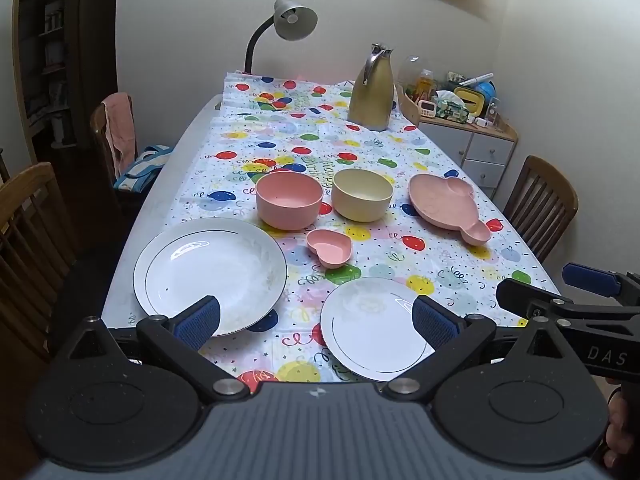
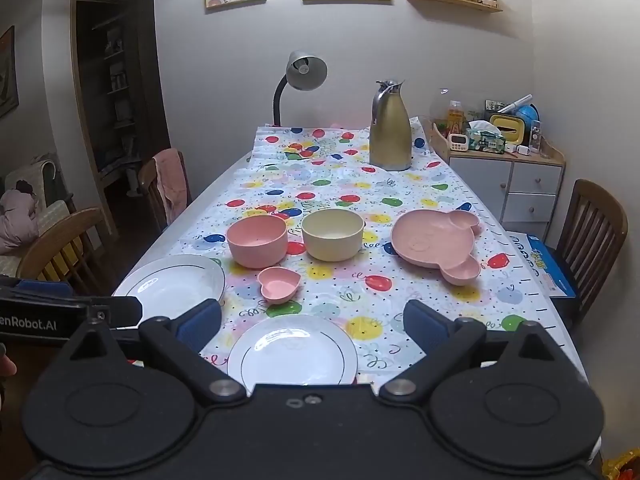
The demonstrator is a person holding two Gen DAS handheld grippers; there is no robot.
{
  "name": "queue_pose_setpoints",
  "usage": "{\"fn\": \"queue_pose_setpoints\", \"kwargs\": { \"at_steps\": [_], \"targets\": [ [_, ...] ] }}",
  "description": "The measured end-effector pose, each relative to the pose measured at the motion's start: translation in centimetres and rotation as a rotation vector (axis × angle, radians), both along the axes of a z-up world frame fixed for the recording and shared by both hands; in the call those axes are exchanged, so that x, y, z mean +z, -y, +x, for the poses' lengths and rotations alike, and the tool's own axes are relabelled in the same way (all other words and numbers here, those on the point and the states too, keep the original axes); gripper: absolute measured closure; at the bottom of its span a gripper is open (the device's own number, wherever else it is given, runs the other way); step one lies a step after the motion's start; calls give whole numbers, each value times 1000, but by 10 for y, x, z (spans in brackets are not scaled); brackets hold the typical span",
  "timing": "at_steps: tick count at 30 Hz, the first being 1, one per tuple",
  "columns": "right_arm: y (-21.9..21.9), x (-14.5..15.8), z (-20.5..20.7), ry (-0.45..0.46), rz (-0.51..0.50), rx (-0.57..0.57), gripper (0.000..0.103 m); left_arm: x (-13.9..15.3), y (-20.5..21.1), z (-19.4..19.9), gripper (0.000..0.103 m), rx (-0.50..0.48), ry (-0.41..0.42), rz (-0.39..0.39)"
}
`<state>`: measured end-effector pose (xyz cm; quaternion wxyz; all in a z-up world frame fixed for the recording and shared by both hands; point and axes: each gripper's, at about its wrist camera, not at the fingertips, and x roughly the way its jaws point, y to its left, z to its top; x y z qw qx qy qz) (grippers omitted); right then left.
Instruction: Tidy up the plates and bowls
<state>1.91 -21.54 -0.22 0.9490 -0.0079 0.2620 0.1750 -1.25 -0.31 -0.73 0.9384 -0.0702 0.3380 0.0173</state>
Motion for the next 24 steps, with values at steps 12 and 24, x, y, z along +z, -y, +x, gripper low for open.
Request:
{"fn": "queue_pose_setpoints", "kwargs": {
  "at_steps": [12, 24],
  "targets": [
    [-15, -6, 1, -2, -36, -9, 5, -3, -11, 13, 0, 4, -22, -13],
    [-42, -16, 45, -62, -90, 37, 5, -29, -61, 44, 0, 141, -103, -63]
  ]
}}
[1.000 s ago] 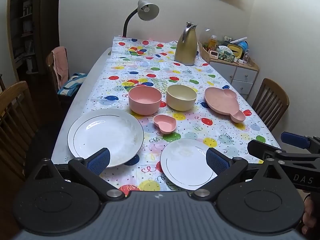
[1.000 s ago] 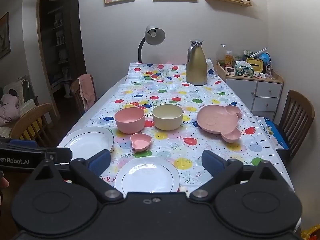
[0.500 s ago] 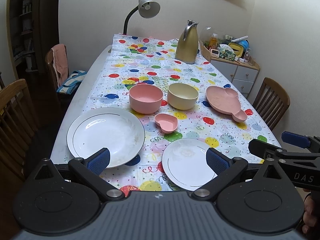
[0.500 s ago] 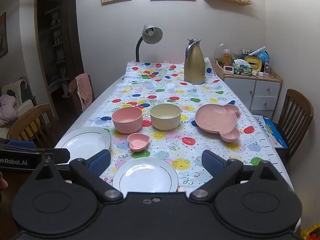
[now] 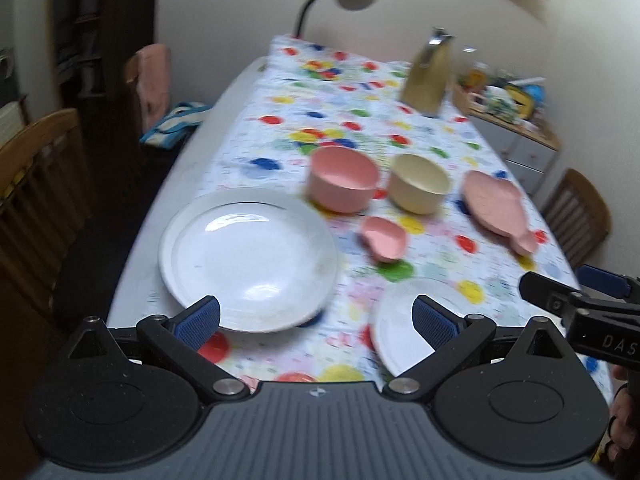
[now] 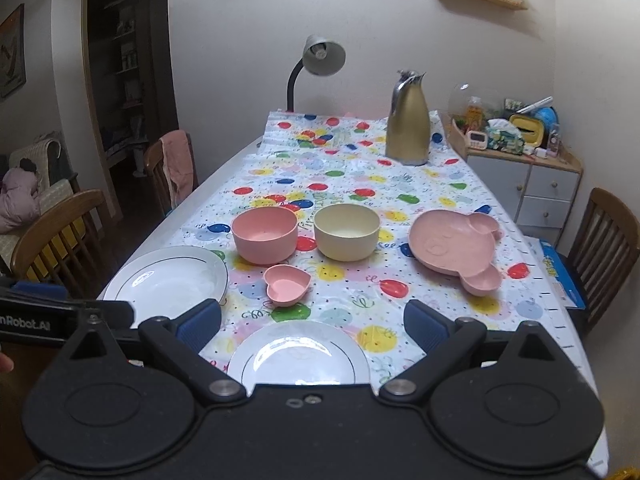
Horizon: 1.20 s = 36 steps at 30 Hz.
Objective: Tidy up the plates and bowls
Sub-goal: 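Reach the left tool to the larger white plate's rim and close on it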
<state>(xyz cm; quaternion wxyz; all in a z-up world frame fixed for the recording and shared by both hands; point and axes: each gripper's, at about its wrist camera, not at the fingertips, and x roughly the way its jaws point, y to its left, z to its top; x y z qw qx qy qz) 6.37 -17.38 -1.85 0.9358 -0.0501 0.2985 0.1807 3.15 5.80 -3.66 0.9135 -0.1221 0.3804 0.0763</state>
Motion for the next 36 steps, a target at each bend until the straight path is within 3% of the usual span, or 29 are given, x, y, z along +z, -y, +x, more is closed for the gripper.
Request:
{"fn": "queue_pose_setpoints", "kwargs": {
  "at_steps": [6, 12, 17, 21, 24, 30, 36],
  "targets": [
    [-38, -24, 45, -92, -46, 75, 6, -22, -49, 22, 0, 122, -44, 35],
    [-77, -50, 88, -190, -53, 133, 17, -47, -98, 43, 0, 214, -90, 30],
    [-106, -65, 118, -226, -69, 198, 24, -68, -120, 61, 0, 232, -121, 68],
    [-122, -69, 138, -252, -150, 251, 29, -82, -138, 71, 1, 242, -133, 101],
    [-125, -61, 146, -227, -185, 299, 29, -85, -147, 72, 1, 239, -135, 44],
    [-135, -78, 168, -277, -122, 313, 33, -91, -140, 82, 1, 210, -147, 8],
    [-144, -101, 184, -347, -83, 305, 55, -93, -134, 92, 20, 193, -152, -11]
  ]
}}
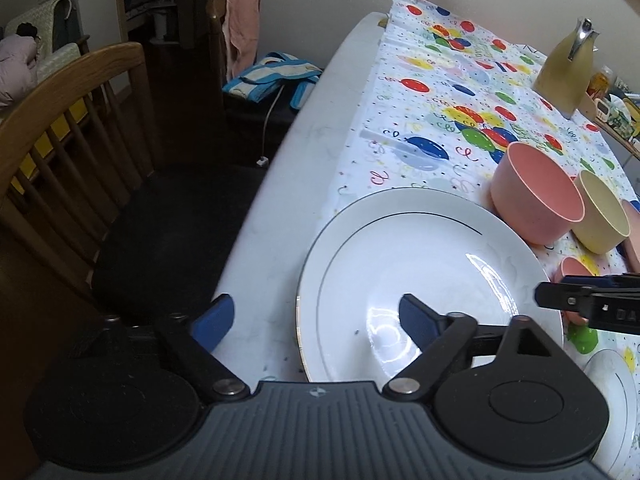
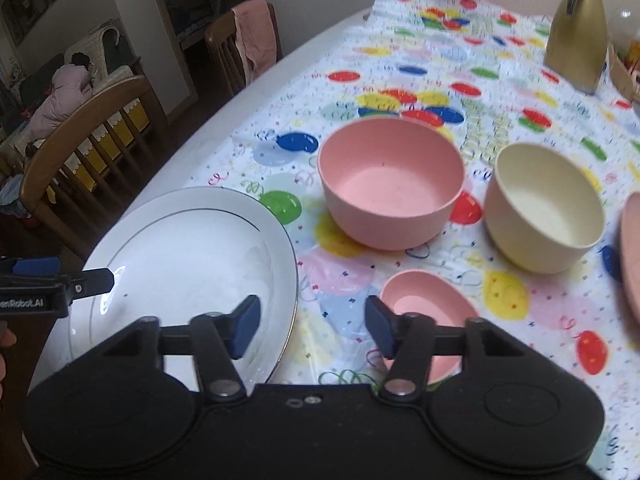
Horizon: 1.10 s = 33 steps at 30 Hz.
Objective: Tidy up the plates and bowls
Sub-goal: 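Reach the left tool to the larger white plate's rim and close on it, then lift the larger white plate with the left tool and carry it toward the smaller plate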
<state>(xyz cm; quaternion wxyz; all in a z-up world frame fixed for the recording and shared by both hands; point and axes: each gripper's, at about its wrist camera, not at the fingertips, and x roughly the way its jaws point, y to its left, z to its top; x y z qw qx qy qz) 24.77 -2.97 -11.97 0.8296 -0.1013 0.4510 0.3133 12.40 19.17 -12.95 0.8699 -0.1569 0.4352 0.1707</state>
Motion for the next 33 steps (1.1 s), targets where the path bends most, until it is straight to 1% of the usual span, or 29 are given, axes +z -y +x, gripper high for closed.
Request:
{"fn": "queue_pose_setpoints", "kwargs": {
  "at_steps": [1, 2, 3, 4, 5, 6, 7, 8, 10, 11, 14, 17, 19, 21, 24, 30, 33],
  "targets": [
    [-1, -2, 2, -13, 11, -2, 58, -1, 0, 1, 28, 1, -8, -2],
    [-2, -4, 3, -22, 16, -3, 60, -3, -1, 2, 32, 7, -19, -5],
    [-3, -6, 4, -28, 17, -2, 61, -5, -2, 4, 41, 14, -36, -10],
    [-5, -7, 5, -34, 17, -2, 65, -7, -4, 5, 48, 25, -51, -17],
    [-6, -8, 5, -46, 20, 0, 69, -8, -6, 5, 51, 37, -60, -28],
    [-6, -9, 6, -57, 27, 1, 71, -9, -7, 3, 57, 45, -58, -45],
    [-6, -11, 7, -68, 33, 1, 75, -10, -8, 3, 62, 50, -53, -57],
    [-7, -11, 7, -81, 40, 1, 78, -10, -8, 2, 63, 53, -52, -62],
    [-7, -13, 8, -96, 46, -3, 82, -10, -8, 2, 71, 52, -50, -76],
    [-7, -14, 8, -108, 53, -5, 85, -9, -8, 2, 71, 52, -50, -82],
    [-6, -15, 10, -138, 78, -12, 90, -9, -8, 3, 76, 54, -52, -100],
    [-6, -14, 11, -149, 85, -20, 93, -8, -10, 4, 77, 55, -54, -111],
    [-6, -14, 12, -159, 91, -32, 94, -8, -11, 4, 79, 58, -56, -117],
    [-4, -13, 12, -171, 103, -45, 95, -6, -13, 3, 80, 63, -49, -126],
    [-2, -13, 10, -173, 103, -47, 95, -2, -10, 0, 80, 59, -38, -120],
    [9, -11, 0, -180, 105, -49, 96, -1, -4, -6, 80, 21, -36, -127],
    [15, -9, -4, -185, 113, -48, 96, -2, -5, -7, 87, 7, -42, -123]
  ]
}}
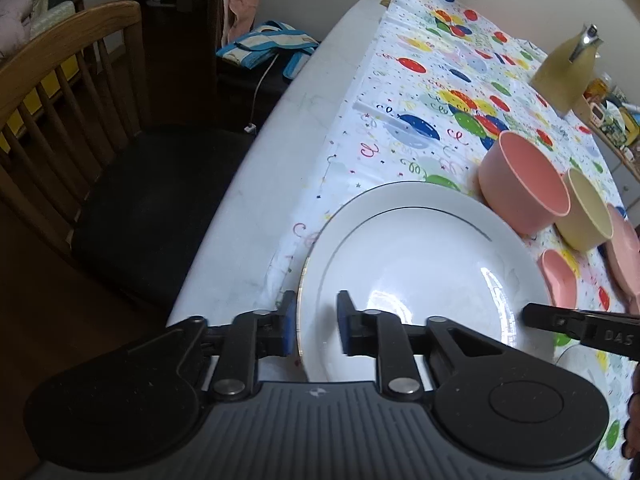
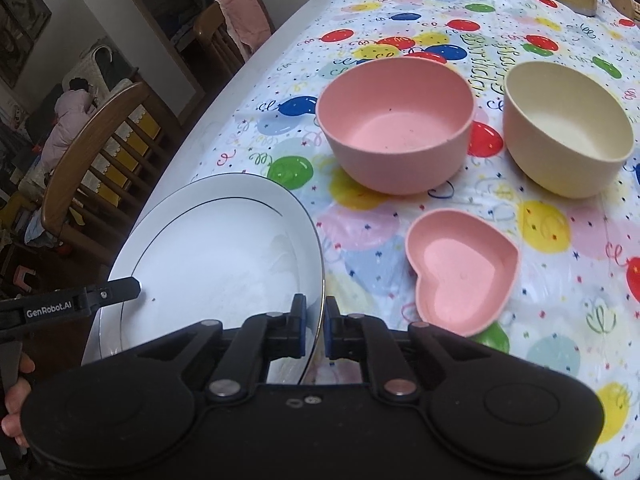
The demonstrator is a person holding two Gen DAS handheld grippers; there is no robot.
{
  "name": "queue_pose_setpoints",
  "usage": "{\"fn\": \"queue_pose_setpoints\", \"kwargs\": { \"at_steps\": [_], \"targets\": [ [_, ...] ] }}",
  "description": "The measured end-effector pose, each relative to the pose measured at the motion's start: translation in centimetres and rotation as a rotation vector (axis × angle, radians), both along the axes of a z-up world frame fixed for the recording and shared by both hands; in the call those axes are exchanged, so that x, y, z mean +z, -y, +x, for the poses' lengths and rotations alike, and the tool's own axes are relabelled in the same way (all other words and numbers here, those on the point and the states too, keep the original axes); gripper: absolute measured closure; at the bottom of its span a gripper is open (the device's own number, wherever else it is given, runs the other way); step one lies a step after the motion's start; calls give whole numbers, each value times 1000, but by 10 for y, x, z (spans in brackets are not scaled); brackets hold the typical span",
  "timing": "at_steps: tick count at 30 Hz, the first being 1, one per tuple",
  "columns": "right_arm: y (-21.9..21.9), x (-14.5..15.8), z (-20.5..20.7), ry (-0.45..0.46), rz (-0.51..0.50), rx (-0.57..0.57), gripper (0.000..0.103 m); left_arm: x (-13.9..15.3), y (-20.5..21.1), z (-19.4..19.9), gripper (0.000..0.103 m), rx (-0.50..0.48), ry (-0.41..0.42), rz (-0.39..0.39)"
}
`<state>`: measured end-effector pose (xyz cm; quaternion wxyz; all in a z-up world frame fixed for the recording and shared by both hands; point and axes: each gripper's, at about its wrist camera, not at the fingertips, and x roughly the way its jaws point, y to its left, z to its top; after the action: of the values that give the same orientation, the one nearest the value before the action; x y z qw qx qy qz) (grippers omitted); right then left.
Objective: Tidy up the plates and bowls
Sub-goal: 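Lift the larger white plate with the left tool and carry it toward the smaller plate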
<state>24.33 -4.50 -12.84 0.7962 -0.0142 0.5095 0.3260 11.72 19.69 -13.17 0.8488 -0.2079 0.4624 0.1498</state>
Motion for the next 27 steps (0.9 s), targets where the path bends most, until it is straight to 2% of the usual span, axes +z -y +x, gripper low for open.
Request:
{"fn": "queue_pose_setpoints", "kwargs": {
  "at_steps": [4, 7, 15, 22, 27],
  "targets": [
    [4, 1, -5, -3, 8, 1, 97, -1, -6, -3, 93, 4, 6, -36],
    [7, -1, -6, -12, 13, -7, 97, -1, -3, -3, 93, -10, 5, -25],
    [13, 3, -13, -10, 13, 0, 97, -4, 0, -13, 93, -8, -6, -74],
    [38, 11, -28, -15, 12, 18, 98, -7, 23, -31, 93, -46, -4, -140],
    [69, 17, -45, -13, 10, -13, 98, -3, 47, -38, 93, -90, 4, -155]
  ]
}}
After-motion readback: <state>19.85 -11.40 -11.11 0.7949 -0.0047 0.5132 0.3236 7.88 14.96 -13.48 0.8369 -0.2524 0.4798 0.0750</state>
